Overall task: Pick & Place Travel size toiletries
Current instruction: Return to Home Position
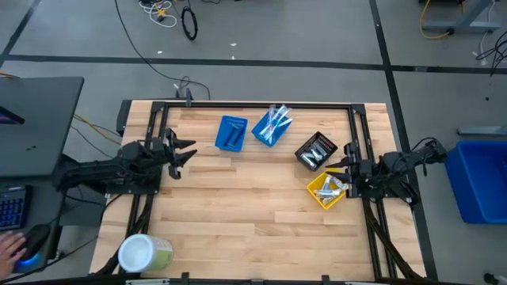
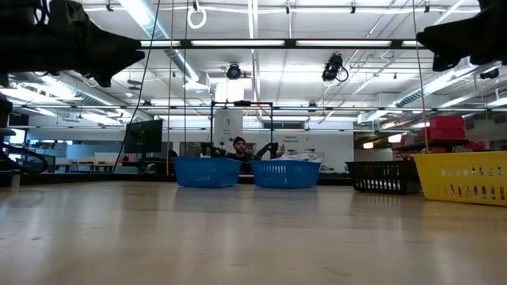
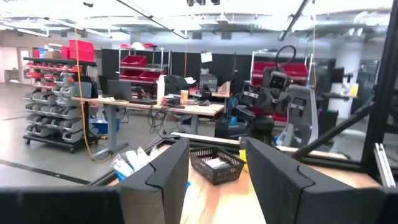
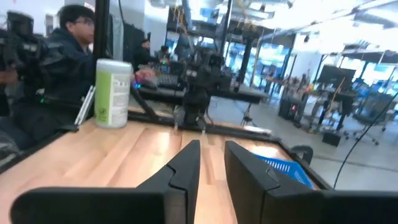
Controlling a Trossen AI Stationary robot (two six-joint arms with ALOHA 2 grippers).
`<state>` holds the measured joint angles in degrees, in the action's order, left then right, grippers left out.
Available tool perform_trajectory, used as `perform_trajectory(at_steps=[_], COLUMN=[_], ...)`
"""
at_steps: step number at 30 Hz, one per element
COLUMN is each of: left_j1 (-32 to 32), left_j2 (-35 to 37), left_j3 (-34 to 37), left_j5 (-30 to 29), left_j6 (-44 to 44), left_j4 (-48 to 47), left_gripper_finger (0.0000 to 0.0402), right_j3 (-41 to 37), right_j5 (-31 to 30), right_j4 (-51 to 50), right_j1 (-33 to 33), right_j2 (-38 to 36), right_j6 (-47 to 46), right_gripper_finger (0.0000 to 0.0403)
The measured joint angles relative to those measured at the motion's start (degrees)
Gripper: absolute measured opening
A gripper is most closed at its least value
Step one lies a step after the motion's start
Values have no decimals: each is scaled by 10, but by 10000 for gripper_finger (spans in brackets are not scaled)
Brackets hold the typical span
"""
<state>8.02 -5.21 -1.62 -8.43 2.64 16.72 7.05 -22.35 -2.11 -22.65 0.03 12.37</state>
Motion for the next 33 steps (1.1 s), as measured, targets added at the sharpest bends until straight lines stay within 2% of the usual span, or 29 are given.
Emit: perform_trajectory(at_steps=[3,10,18,24,27,33], left_j1=[25,73,98,98,98,98], left_j2=[0,0,0,0,0,0], left_j3=[11,10,10,10,11,11], left_j5=[22,84,121,122,130,147], left_j6=[15,17,32,15,18,27], left_j4=[12,21,-3,-10,-23,-46], left_gripper_finger=[169,169,169,169,169,169], right_j3=[-23,-27,-47,-65,-65,-65], right_j5=[14,80,180,183,200,192], right_j4=[39,41,27,52,47,32], right_j1=[18,96,167,182,181,181], right_j2=[0,0,0,0,0,3], right_j6=[13,29,-21,-44,-36,-25], right_gripper_finger=[80,73,68,68,68,69])
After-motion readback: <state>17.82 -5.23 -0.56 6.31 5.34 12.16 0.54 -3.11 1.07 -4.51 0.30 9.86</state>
